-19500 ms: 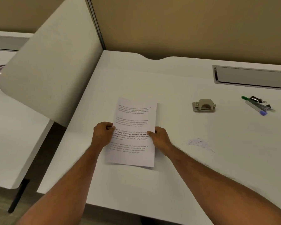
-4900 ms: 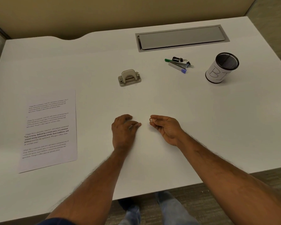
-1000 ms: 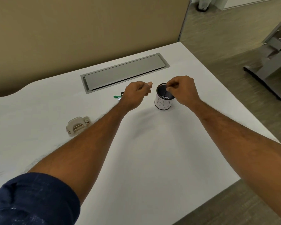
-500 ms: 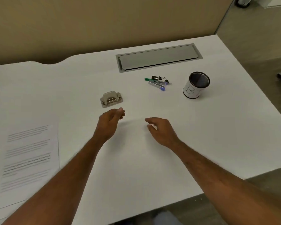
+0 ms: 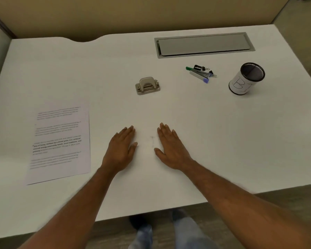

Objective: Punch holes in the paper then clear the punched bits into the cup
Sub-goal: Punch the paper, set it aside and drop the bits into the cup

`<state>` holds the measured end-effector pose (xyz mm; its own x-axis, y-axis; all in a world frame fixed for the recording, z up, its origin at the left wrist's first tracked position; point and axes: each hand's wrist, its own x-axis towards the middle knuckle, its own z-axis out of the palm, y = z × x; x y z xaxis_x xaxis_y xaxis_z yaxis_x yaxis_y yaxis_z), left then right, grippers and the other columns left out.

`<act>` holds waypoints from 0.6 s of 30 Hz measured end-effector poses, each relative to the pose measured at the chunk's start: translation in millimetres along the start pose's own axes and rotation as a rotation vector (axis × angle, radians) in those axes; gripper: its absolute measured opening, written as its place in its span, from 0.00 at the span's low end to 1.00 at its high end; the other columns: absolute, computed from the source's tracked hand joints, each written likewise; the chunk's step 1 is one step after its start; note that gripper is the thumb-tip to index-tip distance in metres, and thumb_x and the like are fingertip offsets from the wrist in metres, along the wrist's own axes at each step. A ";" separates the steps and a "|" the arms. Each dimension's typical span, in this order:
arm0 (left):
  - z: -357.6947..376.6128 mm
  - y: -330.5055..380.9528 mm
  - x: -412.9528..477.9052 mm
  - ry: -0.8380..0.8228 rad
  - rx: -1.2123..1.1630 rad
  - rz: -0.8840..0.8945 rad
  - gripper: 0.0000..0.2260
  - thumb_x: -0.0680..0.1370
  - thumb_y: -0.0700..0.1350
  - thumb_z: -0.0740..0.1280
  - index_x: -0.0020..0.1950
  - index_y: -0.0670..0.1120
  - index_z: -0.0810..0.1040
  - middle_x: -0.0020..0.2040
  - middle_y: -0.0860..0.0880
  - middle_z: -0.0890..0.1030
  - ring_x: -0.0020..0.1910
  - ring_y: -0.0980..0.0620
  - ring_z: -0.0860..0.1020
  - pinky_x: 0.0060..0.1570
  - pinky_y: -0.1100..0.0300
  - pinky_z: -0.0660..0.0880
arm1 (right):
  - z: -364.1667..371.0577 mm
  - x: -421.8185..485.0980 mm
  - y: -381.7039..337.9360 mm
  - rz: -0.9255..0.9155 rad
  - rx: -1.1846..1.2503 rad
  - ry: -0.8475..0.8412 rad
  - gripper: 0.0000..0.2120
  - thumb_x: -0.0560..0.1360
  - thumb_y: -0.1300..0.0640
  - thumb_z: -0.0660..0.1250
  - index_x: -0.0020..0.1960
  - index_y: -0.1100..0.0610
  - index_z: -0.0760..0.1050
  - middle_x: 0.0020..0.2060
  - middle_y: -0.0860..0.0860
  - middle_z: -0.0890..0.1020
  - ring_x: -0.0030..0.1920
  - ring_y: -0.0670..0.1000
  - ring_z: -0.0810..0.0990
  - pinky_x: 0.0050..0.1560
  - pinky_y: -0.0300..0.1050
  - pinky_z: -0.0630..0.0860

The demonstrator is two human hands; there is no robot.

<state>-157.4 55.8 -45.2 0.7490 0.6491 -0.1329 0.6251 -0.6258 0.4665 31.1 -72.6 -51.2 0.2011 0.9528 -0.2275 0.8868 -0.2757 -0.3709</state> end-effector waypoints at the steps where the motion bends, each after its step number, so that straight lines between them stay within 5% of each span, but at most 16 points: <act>1: 1.3 -2.0 -3.6 0.000 0.005 0.002 0.26 0.81 0.53 0.53 0.77 0.44 0.62 0.78 0.48 0.62 0.78 0.48 0.58 0.76 0.48 0.56 | 4.4 -0.5 -3.4 0.000 -0.033 0.006 0.36 0.79 0.45 0.54 0.78 0.60 0.43 0.79 0.55 0.43 0.78 0.51 0.39 0.78 0.51 0.42; 7: 7.2 -5.4 -12.2 0.020 0.008 0.017 0.24 0.83 0.50 0.58 0.78 0.44 0.60 0.78 0.49 0.61 0.78 0.50 0.56 0.77 0.51 0.51 | 21.5 -7.3 -25.0 -0.104 -0.100 0.015 0.36 0.79 0.44 0.53 0.78 0.60 0.44 0.78 0.55 0.43 0.78 0.51 0.39 0.78 0.49 0.40; 13: 9.8 -4.6 -11.4 0.034 0.012 0.016 0.25 0.83 0.52 0.56 0.79 0.46 0.59 0.79 0.50 0.60 0.79 0.51 0.54 0.76 0.53 0.48 | 13.6 -5.9 -16.3 -0.045 0.179 0.110 0.31 0.80 0.52 0.57 0.78 0.58 0.50 0.79 0.51 0.49 0.78 0.45 0.43 0.78 0.48 0.43; 18: 13.5 -6.4 -10.7 0.027 0.056 0.032 0.25 0.83 0.53 0.56 0.79 0.48 0.59 0.79 0.50 0.59 0.79 0.50 0.53 0.76 0.51 0.48 | 22.2 -5.1 -5.5 0.007 -0.072 0.076 0.35 0.80 0.41 0.51 0.79 0.57 0.45 0.79 0.52 0.44 0.78 0.49 0.39 0.78 0.50 0.40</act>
<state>-166.5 47.0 -58.6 0.7631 0.6393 -0.0951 0.6129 -0.6690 0.4205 15.9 -78.7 -68.1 0.2355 0.9587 -0.1597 0.9125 -0.2747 -0.3032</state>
